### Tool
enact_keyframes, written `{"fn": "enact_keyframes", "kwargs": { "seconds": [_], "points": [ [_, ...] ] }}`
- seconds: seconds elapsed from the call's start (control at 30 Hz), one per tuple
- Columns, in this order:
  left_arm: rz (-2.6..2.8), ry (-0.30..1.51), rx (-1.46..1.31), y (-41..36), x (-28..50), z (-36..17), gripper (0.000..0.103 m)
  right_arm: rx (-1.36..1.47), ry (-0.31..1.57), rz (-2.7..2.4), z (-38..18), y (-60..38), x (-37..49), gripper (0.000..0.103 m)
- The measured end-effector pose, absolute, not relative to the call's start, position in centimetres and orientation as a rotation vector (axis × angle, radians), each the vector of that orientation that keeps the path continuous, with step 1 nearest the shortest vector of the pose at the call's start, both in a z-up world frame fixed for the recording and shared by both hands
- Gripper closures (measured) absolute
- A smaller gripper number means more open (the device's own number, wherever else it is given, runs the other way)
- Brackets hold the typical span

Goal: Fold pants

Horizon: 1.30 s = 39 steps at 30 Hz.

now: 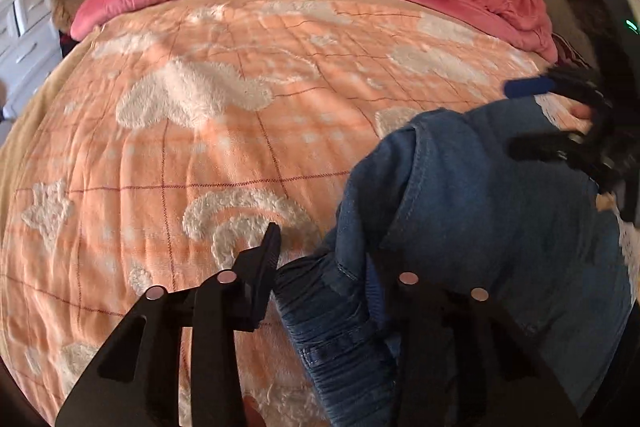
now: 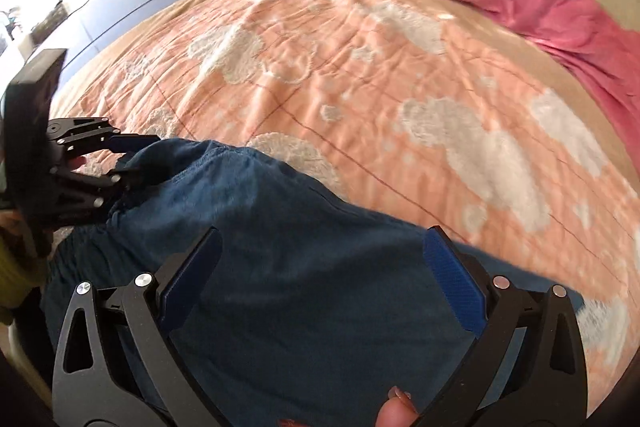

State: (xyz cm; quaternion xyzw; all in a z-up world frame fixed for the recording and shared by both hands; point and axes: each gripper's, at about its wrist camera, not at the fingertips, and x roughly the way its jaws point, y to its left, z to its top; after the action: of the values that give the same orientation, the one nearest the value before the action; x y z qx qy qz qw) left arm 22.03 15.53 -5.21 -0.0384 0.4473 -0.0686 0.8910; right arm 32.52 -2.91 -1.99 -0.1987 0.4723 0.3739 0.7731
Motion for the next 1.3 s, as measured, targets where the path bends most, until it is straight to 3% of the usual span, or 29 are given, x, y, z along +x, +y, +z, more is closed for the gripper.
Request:
{"fn": "enact_keyframes", "kwargs": {
  "seconds": [0.27, 0.43, 0.53, 0.6, 0.7, 0.8, 1.07, 1.3],
  "points": [
    [-0.141, 0.828, -0.092, 15.5, 19.6, -2.6, 0.069, -0.518, 1.025, 0.879, -2.7, 0.0, 33.8, 0.008],
    [-0.146, 0.765, -0.065, 14.4, 18.5, -0.6, 0.069, -0.516, 1.001, 1.045, -3.3, 1.3, 32.5, 0.019],
    [-0.153, 0.729, -0.035, 13.7, 17.6, 0.4, 0.069, -0.537, 0.998, 1.068, -3.8, 1.8, 31.7, 0.045],
    [-0.147, 0.721, -0.012, 13.4, 17.3, 0.7, 0.069, -0.545, 0.990, 1.052, -3.8, 1.4, 31.0, 0.074],
    [-0.131, 0.724, 0.020, 13.1, 16.9, 0.6, 0.069, -0.519, 0.958, 1.020, -3.0, -0.1, 29.8, 0.093],
    [-0.131, 0.723, 0.021, 13.2, 16.6, 0.7, 0.069, -0.496, 0.906, 0.997, -1.7, -1.7, 28.0, 0.098],
    [-0.134, 0.647, 0.040, 12.0, 13.5, 2.2, 0.069, -0.276, 0.816, 0.956, 3.0, -7.1, 21.0, 0.098],
    [-0.166, 0.610, 0.020, 10.8, 8.0, 2.7, 0.067, -0.182, 0.830, 0.966, 2.8, -9.6, 12.5, 0.098]
  ]
}}
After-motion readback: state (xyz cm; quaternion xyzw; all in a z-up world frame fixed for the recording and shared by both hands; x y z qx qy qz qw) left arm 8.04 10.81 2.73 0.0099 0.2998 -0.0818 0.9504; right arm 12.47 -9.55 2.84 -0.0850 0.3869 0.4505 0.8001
